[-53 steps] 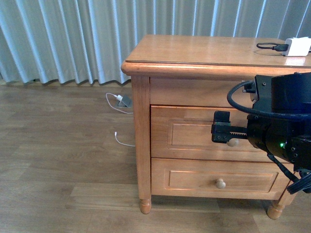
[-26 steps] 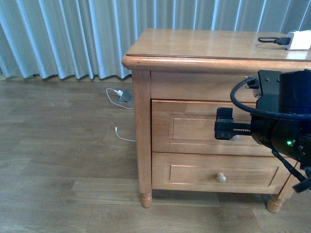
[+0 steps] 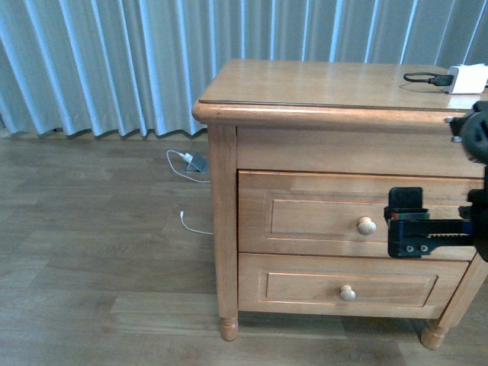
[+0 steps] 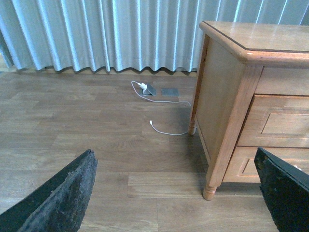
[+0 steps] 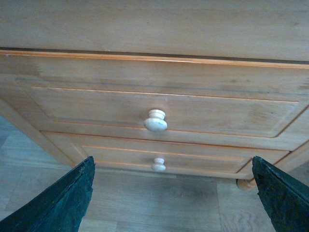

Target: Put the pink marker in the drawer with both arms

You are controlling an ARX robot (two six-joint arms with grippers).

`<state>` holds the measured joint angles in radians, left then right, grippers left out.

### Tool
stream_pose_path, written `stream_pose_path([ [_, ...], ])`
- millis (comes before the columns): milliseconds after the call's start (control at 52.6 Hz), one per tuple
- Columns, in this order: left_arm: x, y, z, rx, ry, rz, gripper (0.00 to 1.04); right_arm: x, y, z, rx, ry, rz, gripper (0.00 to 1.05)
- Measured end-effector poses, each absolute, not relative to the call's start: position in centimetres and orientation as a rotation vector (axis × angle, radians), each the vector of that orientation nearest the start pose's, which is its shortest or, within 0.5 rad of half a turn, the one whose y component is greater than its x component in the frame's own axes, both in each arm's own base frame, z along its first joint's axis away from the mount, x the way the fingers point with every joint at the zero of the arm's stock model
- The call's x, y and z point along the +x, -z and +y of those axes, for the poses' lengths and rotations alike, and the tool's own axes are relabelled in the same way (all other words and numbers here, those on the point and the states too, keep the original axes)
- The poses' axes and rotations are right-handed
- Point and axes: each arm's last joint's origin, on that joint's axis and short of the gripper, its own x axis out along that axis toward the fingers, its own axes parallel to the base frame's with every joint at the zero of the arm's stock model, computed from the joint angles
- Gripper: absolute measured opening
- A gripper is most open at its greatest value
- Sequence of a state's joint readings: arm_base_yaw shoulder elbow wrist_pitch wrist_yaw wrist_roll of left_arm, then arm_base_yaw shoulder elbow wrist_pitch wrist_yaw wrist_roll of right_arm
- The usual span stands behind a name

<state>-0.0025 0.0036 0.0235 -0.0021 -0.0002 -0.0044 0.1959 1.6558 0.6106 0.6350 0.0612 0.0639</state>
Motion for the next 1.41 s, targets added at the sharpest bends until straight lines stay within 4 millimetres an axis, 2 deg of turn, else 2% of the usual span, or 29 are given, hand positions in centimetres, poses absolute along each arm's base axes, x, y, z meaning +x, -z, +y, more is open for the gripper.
stream_pose_path([
  [171,9.6,-17.1,0.0,-0.004,0.002,-0.018,0.99,24.9,-17.6,4.8,0.031,-0.140,0.388,0.96],
  [532,9.6,-17.1,0.0,-0.004,0.002,-0.018,0.99,15.9,-19.7,1.8,0.113,-0.096,0.374,0.96],
  [703,9.6,-17.1,0.0,-0.004,0.002,-0.018,0.99,13.7,-20.1,0.7,0.128,-0.059,0.347,0.96],
  [989,9.6,-17.1,0.0,-0.004,0.002,-0.018,0.99,13.5,-20.2,0.5,0.119,-0.039,0.320,0.95],
  [1141,9.6,-17.1,0.0,-0.004,0.002,-0.018,0.99,13.0,-19.3,0.0,0.036,0.001,0.027,0.70],
  [1407,9.6,-17.1,0.0,-0.004,0.002,-0.018,0.99,12.1,-18.2,0.0,0.009,0.000,0.005,0.18],
])
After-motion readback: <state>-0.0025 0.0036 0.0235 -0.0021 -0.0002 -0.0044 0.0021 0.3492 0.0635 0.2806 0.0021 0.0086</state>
